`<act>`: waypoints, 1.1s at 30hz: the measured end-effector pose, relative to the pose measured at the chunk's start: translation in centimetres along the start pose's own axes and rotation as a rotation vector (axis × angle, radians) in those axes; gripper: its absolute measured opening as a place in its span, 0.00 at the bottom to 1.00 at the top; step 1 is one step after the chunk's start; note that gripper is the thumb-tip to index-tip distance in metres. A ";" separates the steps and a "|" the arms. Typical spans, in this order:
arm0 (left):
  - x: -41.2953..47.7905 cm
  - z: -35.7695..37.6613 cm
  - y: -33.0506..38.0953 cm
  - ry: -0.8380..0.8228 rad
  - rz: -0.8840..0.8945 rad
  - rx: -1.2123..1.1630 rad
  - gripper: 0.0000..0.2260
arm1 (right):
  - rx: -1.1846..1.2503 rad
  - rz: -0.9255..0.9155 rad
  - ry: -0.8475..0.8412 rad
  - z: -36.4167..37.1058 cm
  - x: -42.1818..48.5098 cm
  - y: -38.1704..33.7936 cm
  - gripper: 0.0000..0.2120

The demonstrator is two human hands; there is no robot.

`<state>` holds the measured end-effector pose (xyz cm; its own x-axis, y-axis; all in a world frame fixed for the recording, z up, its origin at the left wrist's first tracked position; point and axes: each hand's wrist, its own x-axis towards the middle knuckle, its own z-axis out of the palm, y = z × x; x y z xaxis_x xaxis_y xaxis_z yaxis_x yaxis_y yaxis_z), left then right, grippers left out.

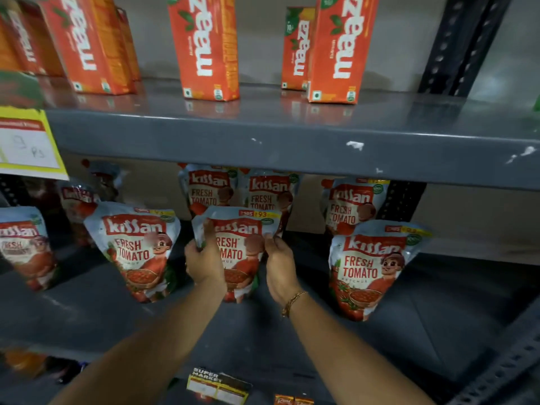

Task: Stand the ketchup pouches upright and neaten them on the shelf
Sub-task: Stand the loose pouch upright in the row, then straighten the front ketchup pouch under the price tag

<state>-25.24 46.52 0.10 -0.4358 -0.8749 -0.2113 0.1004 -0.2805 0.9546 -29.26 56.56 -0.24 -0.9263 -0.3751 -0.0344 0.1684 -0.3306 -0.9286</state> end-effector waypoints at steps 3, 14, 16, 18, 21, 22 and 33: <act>0.9 -0.5 0.5 -0.129 -0.018 -0.032 0.22 | 0.190 0.027 0.066 0.5 0.2 -0.4 0.08; -3.6 1.6 -0.8 -0.254 -0.049 -0.012 0.19 | 0.229 -0.064 0.299 -2.7 -1.1 -2.3 0.07; -4.0 1.7 -1.1 -0.266 -0.058 -0.002 0.19 | 0.202 -0.086 0.312 -3.1 -1.6 -2.4 0.08; -3.9 1.6 -1.4 -0.267 -0.047 0.019 0.19 | 0.169 -0.094 0.313 -3.0 -2.3 -2.5 0.07; -4.0 1.0 -1.6 -0.233 0.011 0.032 0.22 | 0.076 0.014 0.421 -2.1 -3.1 -0.3 0.17; -4.0 0.7 -1.8 -0.194 0.027 0.036 0.23 | -0.053 0.070 0.517 -1.6 -3.6 0.9 0.25; 6.8 -10.7 2.0 0.445 0.018 0.109 0.33 | -0.187 0.028 0.089 11.6 -4.3 6.1 0.12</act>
<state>-18.44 35.76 -1.70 -0.0060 -0.9704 -0.2413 -0.0011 -0.2413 0.9705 -20.30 46.14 -1.49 -0.9498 -0.3007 -0.0859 0.1364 -0.1512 -0.9790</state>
